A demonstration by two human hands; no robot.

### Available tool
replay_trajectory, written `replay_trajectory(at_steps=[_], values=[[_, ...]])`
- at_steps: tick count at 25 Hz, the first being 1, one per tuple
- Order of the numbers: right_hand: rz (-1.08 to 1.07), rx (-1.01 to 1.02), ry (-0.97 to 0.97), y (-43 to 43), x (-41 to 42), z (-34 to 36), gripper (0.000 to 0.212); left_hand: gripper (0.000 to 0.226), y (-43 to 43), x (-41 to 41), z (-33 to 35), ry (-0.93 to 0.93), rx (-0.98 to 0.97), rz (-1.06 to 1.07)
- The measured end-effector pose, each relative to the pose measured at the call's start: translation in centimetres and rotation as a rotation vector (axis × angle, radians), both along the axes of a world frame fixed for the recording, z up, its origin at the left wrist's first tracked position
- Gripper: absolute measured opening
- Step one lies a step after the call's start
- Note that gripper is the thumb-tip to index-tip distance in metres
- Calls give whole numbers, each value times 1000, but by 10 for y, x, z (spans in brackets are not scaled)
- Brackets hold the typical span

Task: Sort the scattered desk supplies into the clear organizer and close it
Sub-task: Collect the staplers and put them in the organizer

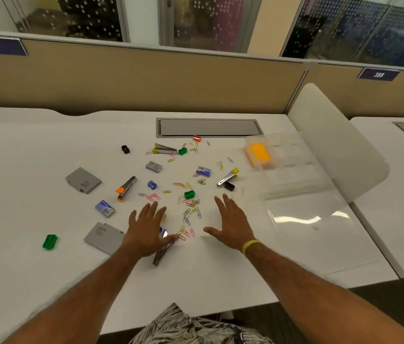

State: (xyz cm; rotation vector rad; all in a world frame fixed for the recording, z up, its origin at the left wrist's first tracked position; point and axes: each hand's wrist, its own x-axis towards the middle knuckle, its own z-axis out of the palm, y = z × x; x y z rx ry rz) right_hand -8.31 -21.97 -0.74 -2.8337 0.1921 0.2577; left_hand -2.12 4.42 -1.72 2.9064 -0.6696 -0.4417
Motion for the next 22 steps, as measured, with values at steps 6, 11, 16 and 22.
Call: replay_trajectory(at_steps=[6, 11, 16, 22], values=[[10, 19, 22, 11, -2, -3, 99, 85, 9, 3, -2, -44, -66, 24], [101, 70, -74, 19, -1, -9, 77, 69, 5, -11, 1, -15, -144, 40], [197, 100, -162, 24, 2, -13, 60, 57, -3, -36, -1, -38, -147, 22], [232, 122, -205, 23, 11, -16, 54, 55, -9, -47, -2, 38, -239, 112]])
